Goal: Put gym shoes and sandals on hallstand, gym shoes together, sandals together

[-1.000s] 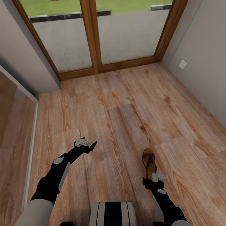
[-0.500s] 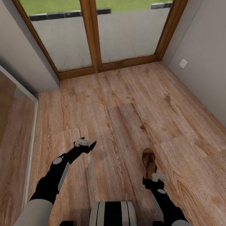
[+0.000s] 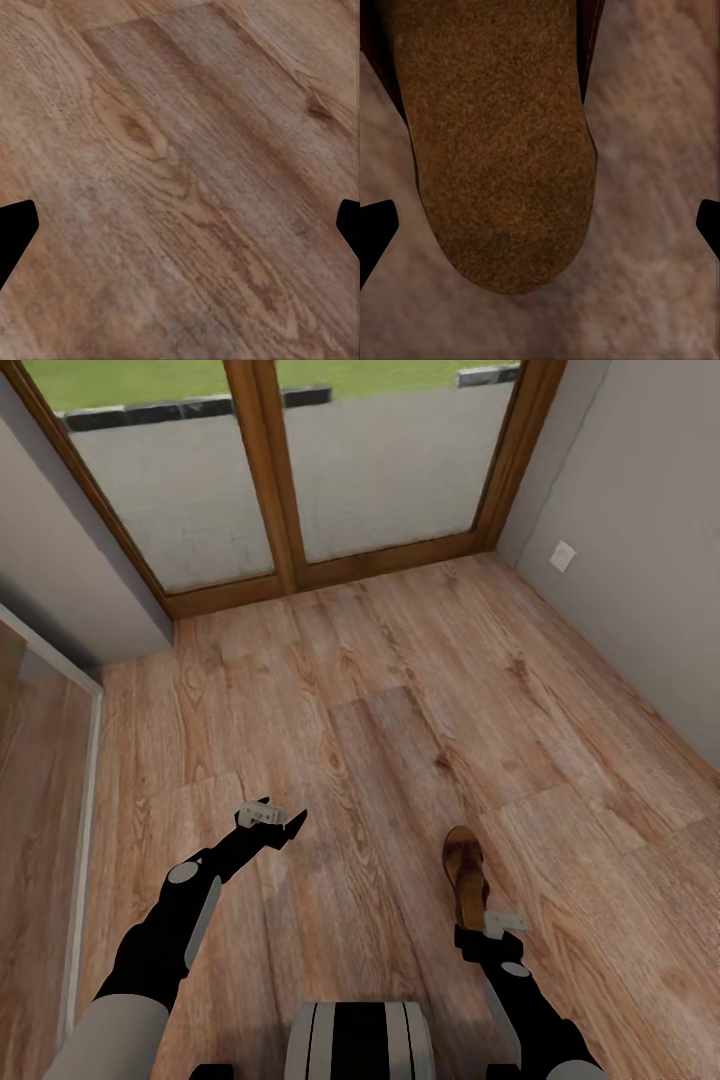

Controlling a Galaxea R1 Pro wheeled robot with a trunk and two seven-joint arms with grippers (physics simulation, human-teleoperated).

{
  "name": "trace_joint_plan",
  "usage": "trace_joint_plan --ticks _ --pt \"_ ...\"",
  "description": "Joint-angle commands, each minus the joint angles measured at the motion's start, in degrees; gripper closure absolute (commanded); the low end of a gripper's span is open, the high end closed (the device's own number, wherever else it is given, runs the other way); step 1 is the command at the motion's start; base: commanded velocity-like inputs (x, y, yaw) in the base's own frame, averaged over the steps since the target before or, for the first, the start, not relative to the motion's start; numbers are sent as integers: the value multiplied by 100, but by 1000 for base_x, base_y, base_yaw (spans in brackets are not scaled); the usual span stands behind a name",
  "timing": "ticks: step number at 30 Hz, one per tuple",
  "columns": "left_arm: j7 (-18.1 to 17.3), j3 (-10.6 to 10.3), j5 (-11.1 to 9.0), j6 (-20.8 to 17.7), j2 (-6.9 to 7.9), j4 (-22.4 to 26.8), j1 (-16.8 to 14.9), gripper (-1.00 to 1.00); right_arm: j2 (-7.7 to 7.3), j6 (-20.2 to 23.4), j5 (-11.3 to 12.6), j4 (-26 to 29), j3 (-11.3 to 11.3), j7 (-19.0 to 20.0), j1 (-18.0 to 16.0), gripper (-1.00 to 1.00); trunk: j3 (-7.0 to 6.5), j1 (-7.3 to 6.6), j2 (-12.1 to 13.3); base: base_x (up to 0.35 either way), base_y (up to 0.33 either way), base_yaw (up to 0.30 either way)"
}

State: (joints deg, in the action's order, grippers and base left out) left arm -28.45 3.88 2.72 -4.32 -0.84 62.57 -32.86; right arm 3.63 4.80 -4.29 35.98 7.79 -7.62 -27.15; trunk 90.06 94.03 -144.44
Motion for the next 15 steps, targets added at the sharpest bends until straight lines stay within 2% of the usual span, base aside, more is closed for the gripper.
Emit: trace_joint_plan --ticks 1,6,12,15 --pt "-48 26 27 -40 -9 9 -2 -100 6 38 -45 12 21 -2 0 -100 3 -1 -1 0 0 -46" --pt "-47 25 27 -58 -11 9 -2 -100 7 39 -45 13 21 -2 0 -100 3 -1 -1 0 0 -25" --pt "-46 25 27 -66 -19 9 -2 -100 8 39 -45 14 21 -3 0 -100 137 15 -9 0 0 -7" --pt "-46 25 27 -65 -24 9 -2 -100 8 39 -45 14 21 -3 0 -100 144 15 -9 0 0 -3"
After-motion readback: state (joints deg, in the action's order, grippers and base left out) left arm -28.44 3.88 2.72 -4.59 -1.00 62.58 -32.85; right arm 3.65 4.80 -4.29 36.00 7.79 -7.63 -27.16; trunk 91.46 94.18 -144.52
